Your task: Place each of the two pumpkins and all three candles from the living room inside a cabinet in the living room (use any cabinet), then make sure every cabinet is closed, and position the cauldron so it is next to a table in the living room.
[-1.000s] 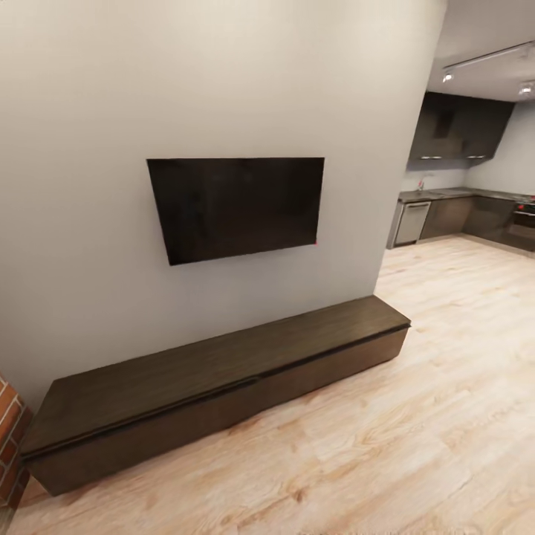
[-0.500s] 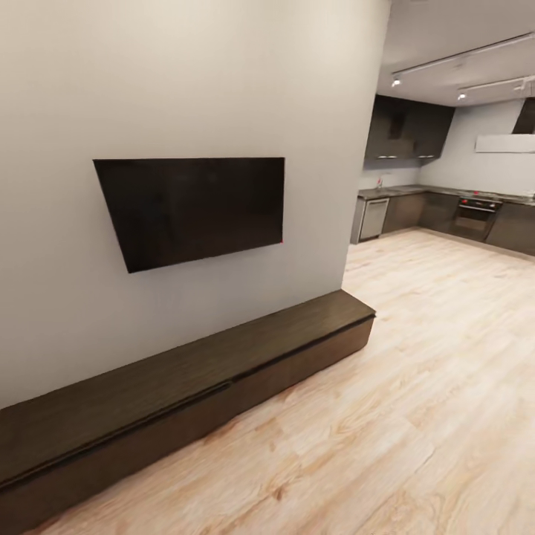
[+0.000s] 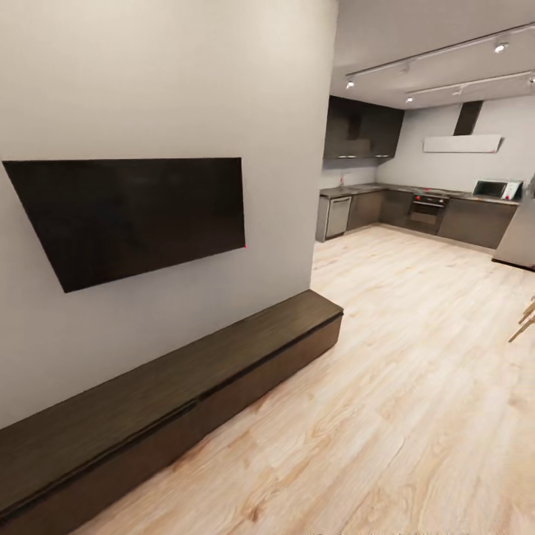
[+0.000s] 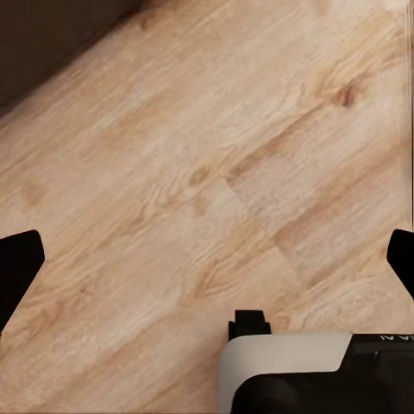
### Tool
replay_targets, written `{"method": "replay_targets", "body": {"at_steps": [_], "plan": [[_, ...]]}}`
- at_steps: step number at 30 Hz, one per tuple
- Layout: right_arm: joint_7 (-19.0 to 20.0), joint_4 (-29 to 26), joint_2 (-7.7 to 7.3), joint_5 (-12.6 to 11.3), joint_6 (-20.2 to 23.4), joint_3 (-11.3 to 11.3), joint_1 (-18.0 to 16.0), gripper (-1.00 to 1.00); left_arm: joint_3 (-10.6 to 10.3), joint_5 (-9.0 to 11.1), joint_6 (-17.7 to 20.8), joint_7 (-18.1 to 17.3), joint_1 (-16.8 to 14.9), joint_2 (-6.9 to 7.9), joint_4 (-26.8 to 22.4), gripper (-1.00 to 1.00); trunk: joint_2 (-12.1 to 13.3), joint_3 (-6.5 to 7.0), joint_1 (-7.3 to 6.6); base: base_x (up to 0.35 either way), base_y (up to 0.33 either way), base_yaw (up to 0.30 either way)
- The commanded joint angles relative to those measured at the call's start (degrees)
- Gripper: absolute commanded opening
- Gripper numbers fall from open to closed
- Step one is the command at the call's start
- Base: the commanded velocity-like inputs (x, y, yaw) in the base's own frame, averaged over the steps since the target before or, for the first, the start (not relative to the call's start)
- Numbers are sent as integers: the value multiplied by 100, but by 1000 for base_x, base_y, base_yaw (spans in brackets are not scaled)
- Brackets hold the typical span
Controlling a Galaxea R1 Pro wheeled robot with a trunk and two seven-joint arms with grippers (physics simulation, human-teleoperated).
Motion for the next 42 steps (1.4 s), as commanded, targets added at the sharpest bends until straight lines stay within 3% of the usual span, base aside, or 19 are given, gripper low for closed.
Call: {"method": "replay_targets", "body": {"at_steps": [1, 12, 42], "plan": [[-14, 21, 3, -32, -30, 47, -12, 100, -49, 40, -15, 24, -3, 7, -5, 100, -13, -13, 4, 21, -3, -281], [-14, 13, 10, -55, -35, 47, -1, 100, -57, 40, -205, 24, -3, 24, -5, 100, -13, -13, 4, 3, 0, -281], [-14, 13, 10, -63, -35, 38, 6, 100, -58, 40, -219, 24, -3, 19, -5, 100, -13, -13, 4, 0, 0, -281]]}}
